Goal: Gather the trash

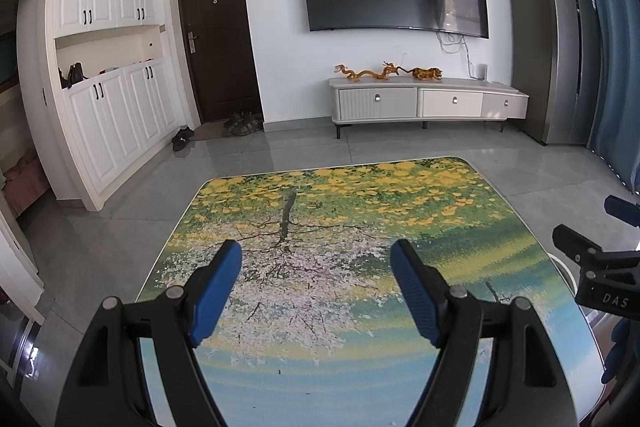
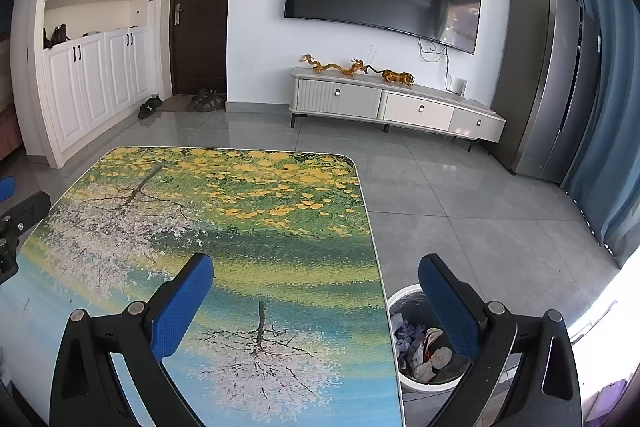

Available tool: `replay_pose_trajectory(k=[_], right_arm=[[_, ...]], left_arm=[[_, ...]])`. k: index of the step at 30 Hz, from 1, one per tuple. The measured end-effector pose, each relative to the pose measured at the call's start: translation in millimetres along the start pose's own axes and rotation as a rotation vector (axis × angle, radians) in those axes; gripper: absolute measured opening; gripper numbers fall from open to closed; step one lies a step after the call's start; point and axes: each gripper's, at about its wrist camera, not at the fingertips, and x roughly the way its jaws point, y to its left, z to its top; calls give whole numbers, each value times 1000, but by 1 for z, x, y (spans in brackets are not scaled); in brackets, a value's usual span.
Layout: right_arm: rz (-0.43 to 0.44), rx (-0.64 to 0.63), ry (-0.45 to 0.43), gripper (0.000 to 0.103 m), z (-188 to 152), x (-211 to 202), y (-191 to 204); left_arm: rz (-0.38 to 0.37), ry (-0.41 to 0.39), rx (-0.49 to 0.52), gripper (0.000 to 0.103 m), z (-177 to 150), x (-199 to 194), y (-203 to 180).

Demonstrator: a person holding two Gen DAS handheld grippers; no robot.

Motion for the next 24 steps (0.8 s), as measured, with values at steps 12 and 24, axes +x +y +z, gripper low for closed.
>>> replay_pose_trajectory(k=[12, 24], right_arm=[[4, 6, 10, 103, -2, 2, -1], [13, 1, 30, 103, -6, 9, 1]], left_arm=[[-16, 1, 3, 76, 0, 0, -1], [-26, 4, 12, 76, -2, 1, -4]])
